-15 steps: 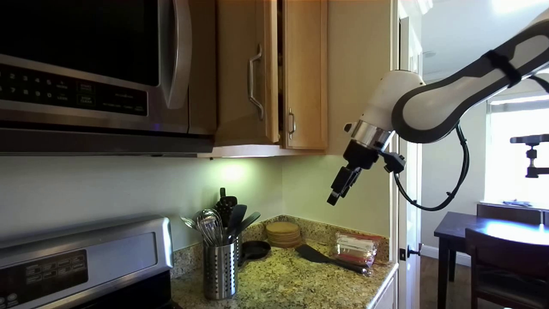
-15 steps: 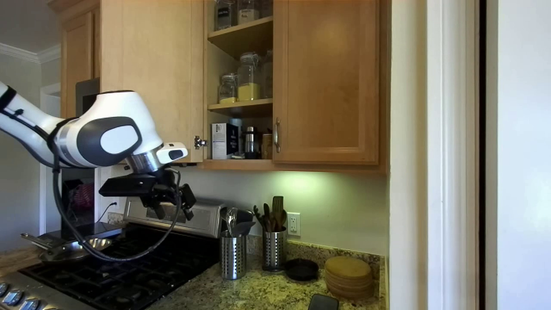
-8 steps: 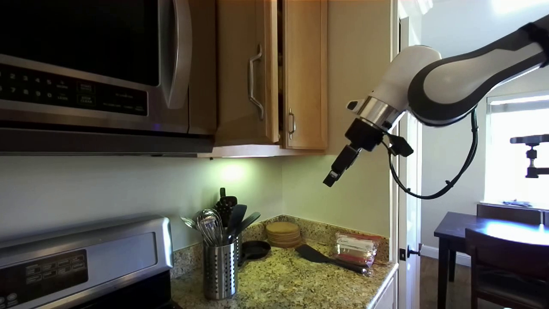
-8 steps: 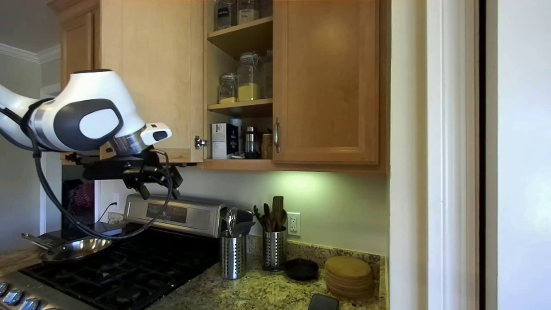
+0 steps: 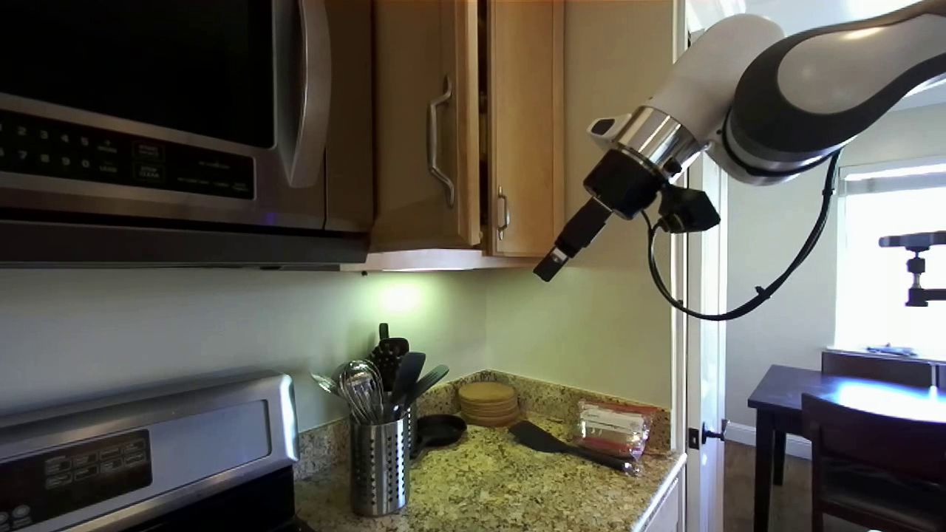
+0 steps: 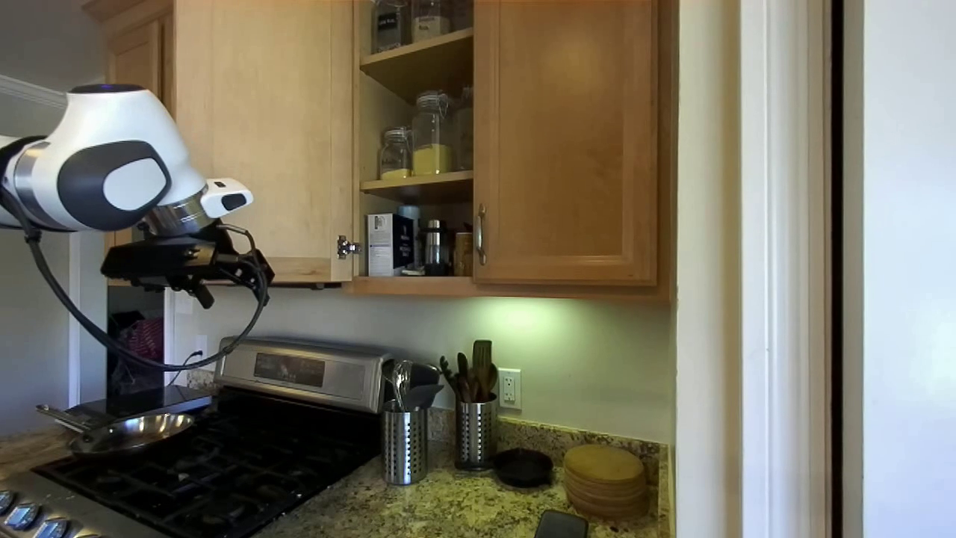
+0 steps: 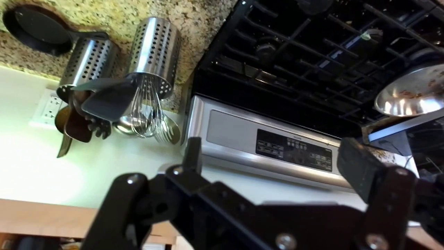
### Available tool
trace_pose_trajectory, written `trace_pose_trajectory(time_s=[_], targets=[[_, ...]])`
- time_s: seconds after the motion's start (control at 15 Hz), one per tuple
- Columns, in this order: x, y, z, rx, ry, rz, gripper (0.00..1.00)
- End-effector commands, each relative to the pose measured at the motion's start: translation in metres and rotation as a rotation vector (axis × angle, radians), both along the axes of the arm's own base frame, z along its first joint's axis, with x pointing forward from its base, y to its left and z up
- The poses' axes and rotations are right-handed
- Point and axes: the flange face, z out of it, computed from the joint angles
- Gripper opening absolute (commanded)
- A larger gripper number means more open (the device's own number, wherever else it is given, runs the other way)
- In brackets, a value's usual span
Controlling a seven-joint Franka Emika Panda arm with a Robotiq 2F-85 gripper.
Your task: Open the left door of the upper cabinet, place the brown can in the cabinet, place the glass jar in the cabinet, close the cabinet door
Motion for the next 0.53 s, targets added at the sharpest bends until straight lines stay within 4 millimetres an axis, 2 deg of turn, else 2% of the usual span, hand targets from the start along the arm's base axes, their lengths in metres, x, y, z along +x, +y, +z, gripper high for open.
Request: trace_pose_trajectory(time_s=[0.0,0.47], targets=[[-0.003,0.020,0.012,0.015,-0.041,0.049,1.00],[0.011,0.028,0.024,0.061,-0.070,0.010,1.00]])
